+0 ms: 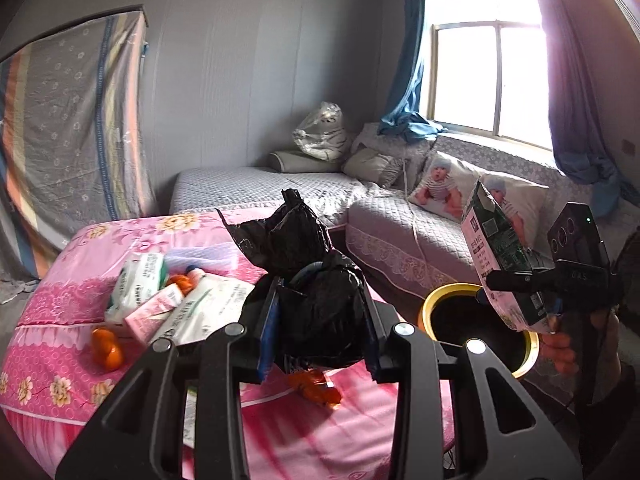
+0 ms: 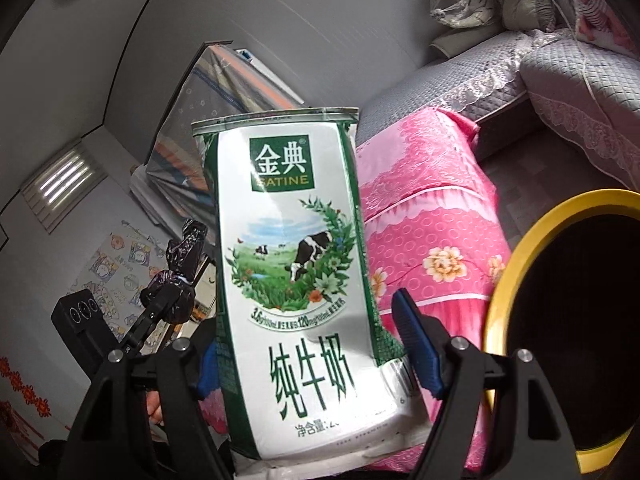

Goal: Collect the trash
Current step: 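Lift the milk carton with the right tool while the left tool grasps a black plastic bag, then open the right tool over the bin while the left tool releases the black bag there, then return the right tool to the pile and grasp the orange snack wrapper, then grasp the remaining black plastic bag with the left tool while the right tool holds the wrapper, then carry the wrapper to the bin and open the right tool while the left tool drops the black bag in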

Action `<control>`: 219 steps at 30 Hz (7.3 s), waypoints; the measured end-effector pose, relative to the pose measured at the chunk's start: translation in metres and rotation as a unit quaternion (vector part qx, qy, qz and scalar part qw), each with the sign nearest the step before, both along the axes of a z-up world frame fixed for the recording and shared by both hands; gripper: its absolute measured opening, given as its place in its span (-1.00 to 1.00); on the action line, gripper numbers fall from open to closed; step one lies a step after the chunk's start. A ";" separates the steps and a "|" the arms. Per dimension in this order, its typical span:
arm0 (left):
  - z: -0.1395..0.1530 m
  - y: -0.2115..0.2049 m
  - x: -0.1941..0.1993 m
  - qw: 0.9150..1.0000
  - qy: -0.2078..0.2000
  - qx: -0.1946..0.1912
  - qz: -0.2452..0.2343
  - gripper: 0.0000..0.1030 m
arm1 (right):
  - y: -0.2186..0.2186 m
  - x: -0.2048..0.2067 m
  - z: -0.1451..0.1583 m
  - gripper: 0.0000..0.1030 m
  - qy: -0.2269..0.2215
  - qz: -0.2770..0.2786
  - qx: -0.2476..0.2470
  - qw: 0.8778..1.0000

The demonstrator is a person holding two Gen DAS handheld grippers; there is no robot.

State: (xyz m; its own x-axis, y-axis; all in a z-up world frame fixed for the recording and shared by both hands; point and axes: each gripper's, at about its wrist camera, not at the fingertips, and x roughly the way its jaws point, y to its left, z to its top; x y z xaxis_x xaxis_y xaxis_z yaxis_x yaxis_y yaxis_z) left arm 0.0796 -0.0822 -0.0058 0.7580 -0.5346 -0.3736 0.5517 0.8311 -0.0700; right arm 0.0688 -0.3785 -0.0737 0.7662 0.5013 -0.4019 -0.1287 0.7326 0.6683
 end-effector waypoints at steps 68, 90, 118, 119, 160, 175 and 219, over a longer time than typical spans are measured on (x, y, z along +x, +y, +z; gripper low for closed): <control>0.014 0.050 0.038 0.976 -0.095 -0.009 0.196 0.84 | 0.087 0.039 -0.037 0.61 0.025 0.013 -0.154 0.988; -0.057 0.119 0.065 0.978 0.001 0.072 0.196 0.84 | 0.216 0.138 -0.085 0.32 0.108 0.056 -0.316 0.941; -0.085 -0.026 0.096 0.987 0.075 0.144 -0.007 0.84 | 0.068 0.053 -0.044 -0.28 0.071 -0.018 -0.160 0.984; -0.087 -0.031 0.100 0.986 0.082 0.147 -0.010 0.84 | 0.066 0.051 -0.044 -0.28 0.071 -0.016 -0.158 0.985; 0.000 -0.022 0.035 0.999 0.015 0.040 0.005 -0.66 | 0.053 0.030 -0.026 -0.28 0.048 -0.051 -0.148 0.986; 0.008 -0.062 0.018 0.997 -0.005 0.045 -0.058 -0.66 | -0.018 0.012 -0.041 -0.28 0.076 -0.167 -0.147 0.972; -0.114 -0.285 0.055 0.962 0.085 0.108 -0.237 0.76 | -0.156 -0.108 -0.067 0.44 0.103 -0.400 -0.099 0.905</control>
